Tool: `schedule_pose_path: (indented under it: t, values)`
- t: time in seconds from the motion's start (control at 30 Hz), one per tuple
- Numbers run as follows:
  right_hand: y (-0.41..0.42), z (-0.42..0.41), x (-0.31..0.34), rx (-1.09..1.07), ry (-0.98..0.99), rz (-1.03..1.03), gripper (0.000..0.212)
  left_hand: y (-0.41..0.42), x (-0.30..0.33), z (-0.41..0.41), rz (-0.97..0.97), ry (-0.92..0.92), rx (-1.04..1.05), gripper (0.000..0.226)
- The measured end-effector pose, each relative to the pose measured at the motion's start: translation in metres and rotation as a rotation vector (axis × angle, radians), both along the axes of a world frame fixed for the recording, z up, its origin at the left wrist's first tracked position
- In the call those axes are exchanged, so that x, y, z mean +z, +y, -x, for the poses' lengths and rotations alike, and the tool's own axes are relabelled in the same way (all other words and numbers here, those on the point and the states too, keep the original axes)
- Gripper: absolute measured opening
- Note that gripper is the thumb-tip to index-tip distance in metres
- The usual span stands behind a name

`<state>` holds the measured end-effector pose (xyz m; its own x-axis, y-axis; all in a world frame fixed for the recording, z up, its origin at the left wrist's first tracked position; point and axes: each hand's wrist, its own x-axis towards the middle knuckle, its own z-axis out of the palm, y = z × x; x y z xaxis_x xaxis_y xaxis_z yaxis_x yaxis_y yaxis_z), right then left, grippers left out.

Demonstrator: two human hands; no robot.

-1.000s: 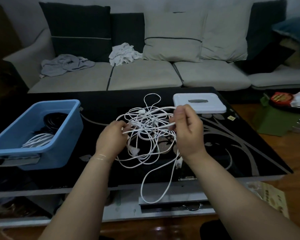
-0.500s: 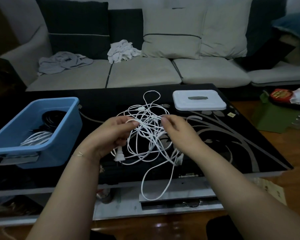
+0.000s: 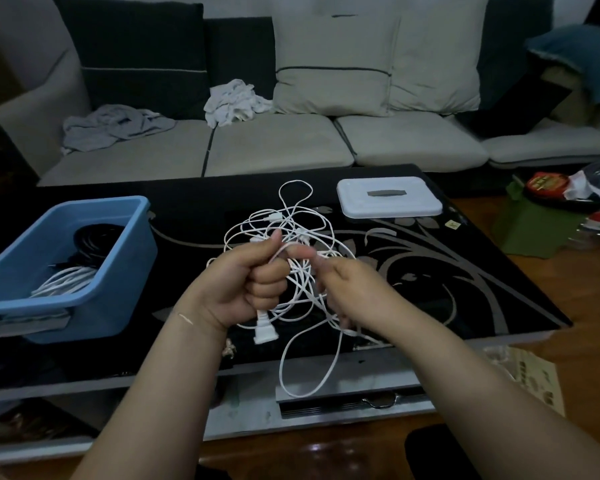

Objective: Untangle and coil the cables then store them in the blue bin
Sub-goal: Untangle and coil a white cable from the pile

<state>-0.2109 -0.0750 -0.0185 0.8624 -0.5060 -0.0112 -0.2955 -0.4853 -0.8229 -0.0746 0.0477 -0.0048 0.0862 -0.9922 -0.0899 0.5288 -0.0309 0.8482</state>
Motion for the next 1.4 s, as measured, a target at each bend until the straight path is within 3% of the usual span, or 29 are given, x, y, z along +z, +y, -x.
schedule_pose_path:
  t: [0.1, 0.17, 0.37, 0.47, 0.53, 0.63, 0.73, 0.9, 0.97, 1.07, 1.14, 1.3, 1.4]
  values:
    - [0.006, -0.001, -0.008, -0.030, -0.069, -0.247, 0.027, -0.008, 0.002, 0.006, 0.043, 0.204, 0.179, 0.026]
    - [0.009, -0.003, -0.010, -0.037, -0.094, -0.260, 0.023, -0.013, 0.002, 0.011, 0.032, 0.244, 0.349, 0.037]
    - [0.013, 0.007, -0.013, 0.194, 0.093, 0.206, 0.028, -0.023, 0.000, 0.017, 0.029, 0.179, 0.558, 0.043]
    - [0.010, 0.008, -0.017, 0.285, 0.148, 0.336, 0.013, -0.027, -0.006, 0.018, 0.085, 0.107, 0.618, 0.038]
    - [0.010, 0.008, -0.019, 0.325, 0.191, 0.411, 0.015, -0.030, -0.011, 0.020, 0.117, 0.041, 0.670, 0.032]
    - [0.012, 0.009, -0.021, 0.368, 0.203, 0.404, 0.019, -0.033, -0.014, 0.024, 0.137, -0.125, 0.763, 0.030]
    - [0.015, 0.009, -0.014, 0.307, 0.092, 0.350, 0.019, -0.034, -0.012, 0.030, 0.118, -0.386, 0.816, 0.029]
    - [0.011, 0.008, -0.006, 0.175, 0.053, 0.319, 0.016, -0.034, -0.019, 0.035, -0.027, -1.132, 0.720, 0.026]
    - [0.004, 0.010, -0.003, 0.190, 0.027, 0.132, 0.017, -0.032, -0.022, 0.032, -0.121, -1.383, 0.588, 0.026]
    - [-0.009, 0.016, 0.003, 0.226, -0.042, -0.136, 0.017, -0.028, -0.019, 0.029, -0.145, -1.303, 0.487, 0.028]
    - [-0.016, 0.017, 0.004, 0.246, -0.099, -0.150, 0.016, -0.027, -0.015, 0.031, -0.121, -1.197, 0.406, 0.036]
    - [-0.025, 0.018, 0.000, 0.053, -0.050, 0.259, 0.025, -0.026, -0.010, 0.035, -0.172, -1.141, 0.273, 0.040]
    - [-0.025, 0.019, -0.002, 0.013, -0.025, 0.367, 0.036, -0.022, -0.008, 0.032, -0.161, -1.052, 0.235, 0.042]
